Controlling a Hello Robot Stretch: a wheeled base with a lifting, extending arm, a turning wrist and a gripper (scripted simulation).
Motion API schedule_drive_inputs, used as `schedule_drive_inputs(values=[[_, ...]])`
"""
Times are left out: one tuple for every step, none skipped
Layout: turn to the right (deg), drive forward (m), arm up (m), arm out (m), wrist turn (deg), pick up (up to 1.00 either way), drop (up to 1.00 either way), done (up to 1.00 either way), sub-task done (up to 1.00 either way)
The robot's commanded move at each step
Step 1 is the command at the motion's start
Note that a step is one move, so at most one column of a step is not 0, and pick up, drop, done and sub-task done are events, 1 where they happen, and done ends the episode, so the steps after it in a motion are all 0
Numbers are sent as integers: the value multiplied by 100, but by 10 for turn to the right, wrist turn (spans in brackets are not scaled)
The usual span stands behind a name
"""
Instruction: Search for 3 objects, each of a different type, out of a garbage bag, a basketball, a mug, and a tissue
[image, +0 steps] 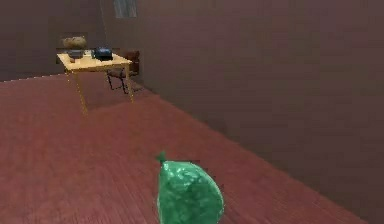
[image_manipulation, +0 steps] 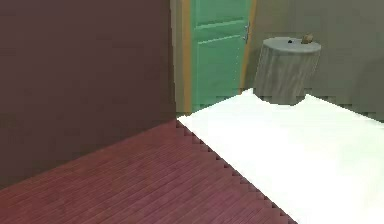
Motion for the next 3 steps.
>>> schedule_drive_inputs(values=[[-450, 0, 0, 0, 0, 0, 0, 0, 0], [-150, 0, 0, 0, 0, 0, 0, 0, 0], [0, 55, 0, 0, 0, 0, 0, 0, 0]])
